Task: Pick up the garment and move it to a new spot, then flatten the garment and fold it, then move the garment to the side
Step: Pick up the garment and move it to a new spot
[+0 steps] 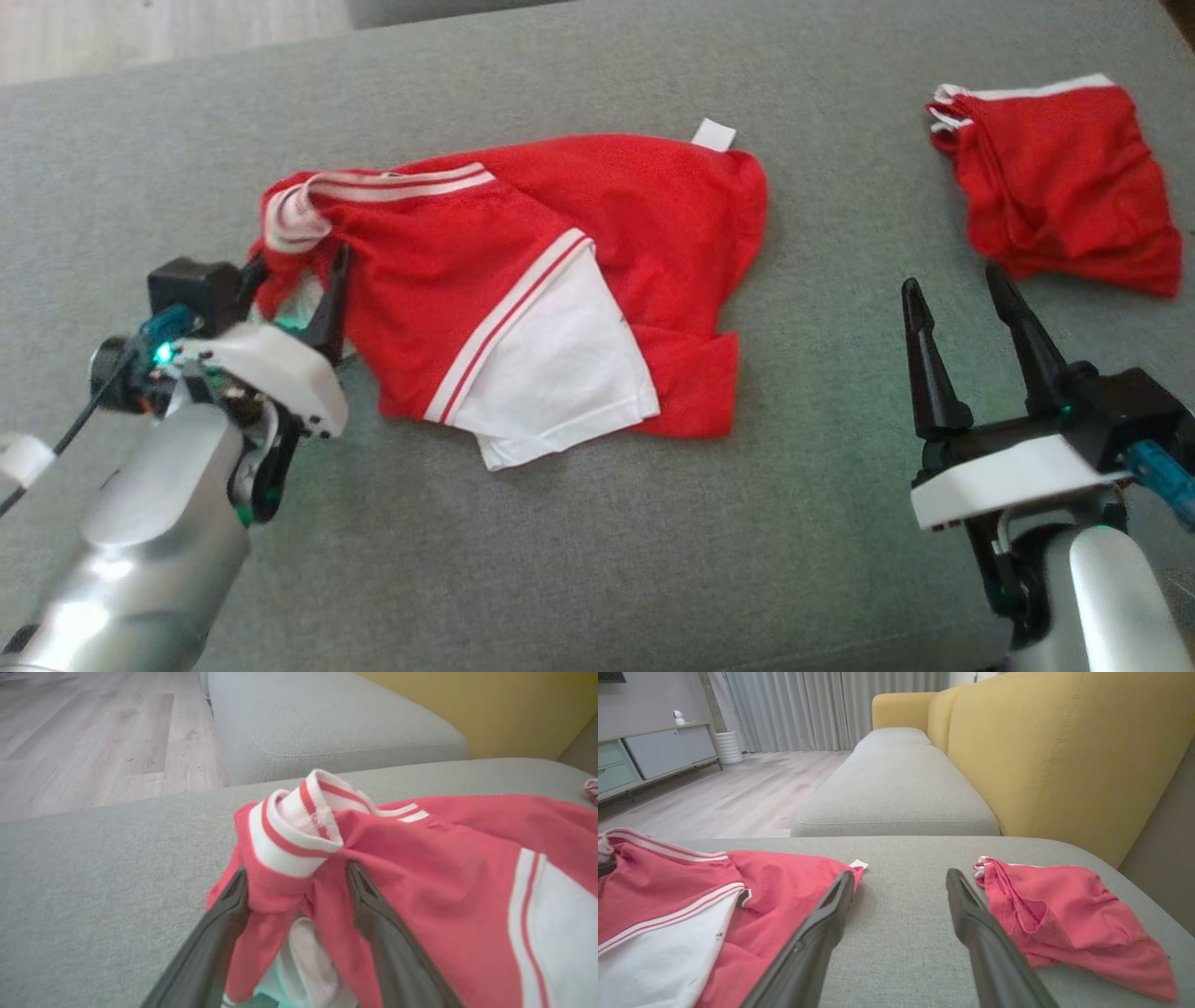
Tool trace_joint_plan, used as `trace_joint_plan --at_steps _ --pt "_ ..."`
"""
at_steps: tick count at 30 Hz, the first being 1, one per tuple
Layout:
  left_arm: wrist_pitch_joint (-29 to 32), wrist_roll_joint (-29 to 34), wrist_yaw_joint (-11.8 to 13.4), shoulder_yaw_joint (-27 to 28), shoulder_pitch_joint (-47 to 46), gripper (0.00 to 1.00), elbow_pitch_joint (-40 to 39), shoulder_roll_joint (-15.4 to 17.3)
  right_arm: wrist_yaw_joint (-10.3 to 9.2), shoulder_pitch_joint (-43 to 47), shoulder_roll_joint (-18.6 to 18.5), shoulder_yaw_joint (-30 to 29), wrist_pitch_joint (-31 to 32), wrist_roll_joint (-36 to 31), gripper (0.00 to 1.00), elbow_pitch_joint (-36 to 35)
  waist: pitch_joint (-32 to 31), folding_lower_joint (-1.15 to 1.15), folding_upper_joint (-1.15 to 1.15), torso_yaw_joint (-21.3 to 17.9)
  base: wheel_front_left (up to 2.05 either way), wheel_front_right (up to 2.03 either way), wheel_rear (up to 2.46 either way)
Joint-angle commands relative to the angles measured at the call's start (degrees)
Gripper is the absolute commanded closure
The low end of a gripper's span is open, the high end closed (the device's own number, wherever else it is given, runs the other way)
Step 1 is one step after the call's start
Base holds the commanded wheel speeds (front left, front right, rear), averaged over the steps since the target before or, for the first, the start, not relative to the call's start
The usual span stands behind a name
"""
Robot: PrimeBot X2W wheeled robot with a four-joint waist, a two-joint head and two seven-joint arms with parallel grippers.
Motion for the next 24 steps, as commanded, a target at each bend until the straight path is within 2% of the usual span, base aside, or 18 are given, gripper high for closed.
trace_joint_plan --at_steps 1,7,13,18,24 --pt "-2.4 1.0 0.6 2.3 -2.9 0.0 1.3 1.7 -0.04 -1.5 -0.2 1.1 -0.8 -0.4 0.0 -1.5 0.5 -0.02 0.0 -0.5 0.0 0.0 0.0" --pt "-6.1 0.9 0.2 2.8 -3.4 0.0 5.0 0.6 -0.04 -1.2 -0.2 0.9 -1.0 -0.4 0.0 -0.5 -0.9 -0.02 0.0 0.5 0.0 0.0 0.0" --pt "-9.4 0.4 -0.2 3.2 -0.7 0.0 4.5 0.2 -0.04 -0.6 -0.2 0.8 -1.0 -0.6 0.0 0.7 -5.1 -0.02 0.0 2.7 0.0 0.0 0.0" --pt "-11.2 -0.5 1.4 4.2 5.0 0.0 0.4 0.0 -0.04 1.4 -0.2 0.0 -0.6 -0.9 0.0 1.7 -9.6 -0.02 0.0 4.9 0.0 0.0 0.0" --pt "-12.2 -1.7 5.3 6.1 15.0 0.0 -9.0 0.1 -0.04 5.1 -0.2 -0.7 -0.3 -0.6 0.0 1.9 -13.8 -0.02 0.0 7.3 0.0 0.0 0.0"
